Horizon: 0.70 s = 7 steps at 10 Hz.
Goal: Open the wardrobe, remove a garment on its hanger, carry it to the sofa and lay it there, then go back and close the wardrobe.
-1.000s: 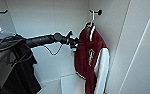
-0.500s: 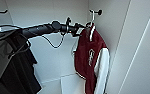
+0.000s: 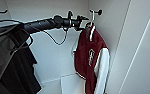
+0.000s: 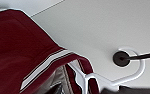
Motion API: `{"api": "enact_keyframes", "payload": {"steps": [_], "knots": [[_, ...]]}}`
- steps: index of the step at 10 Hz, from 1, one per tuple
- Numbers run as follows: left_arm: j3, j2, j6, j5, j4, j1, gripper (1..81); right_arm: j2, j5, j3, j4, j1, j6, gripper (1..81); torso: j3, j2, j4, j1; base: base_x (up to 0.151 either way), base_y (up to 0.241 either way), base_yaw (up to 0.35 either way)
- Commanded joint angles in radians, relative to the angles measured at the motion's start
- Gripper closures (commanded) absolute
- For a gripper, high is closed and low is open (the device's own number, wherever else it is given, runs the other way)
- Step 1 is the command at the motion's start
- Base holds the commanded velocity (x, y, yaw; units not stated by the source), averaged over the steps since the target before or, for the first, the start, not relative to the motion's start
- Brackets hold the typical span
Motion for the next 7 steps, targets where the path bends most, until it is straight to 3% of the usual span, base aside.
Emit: {"api": "enact_keyframes", "payload": {"steps": [1, 7], "knots": [[-0.011, 0.036, 0.006, 0.000, -0.027, -0.187, 1.0, 0.011, -0.059, -0.010, 0.001, 0.043, -0.003, 1.0, 0.000, 0.000, 0.000, 0.000, 0.000, 0.000, 0.000], [-0.031, 0.125, 0.018, -0.070, -0.018, -0.169, 1.0, 0.033, -0.061, -0.032, 0.001, 0.046, -0.003, 1.0, 0.000, 0.000, 0.000, 0.000, 0.000, 0.000, 0.000]]}}
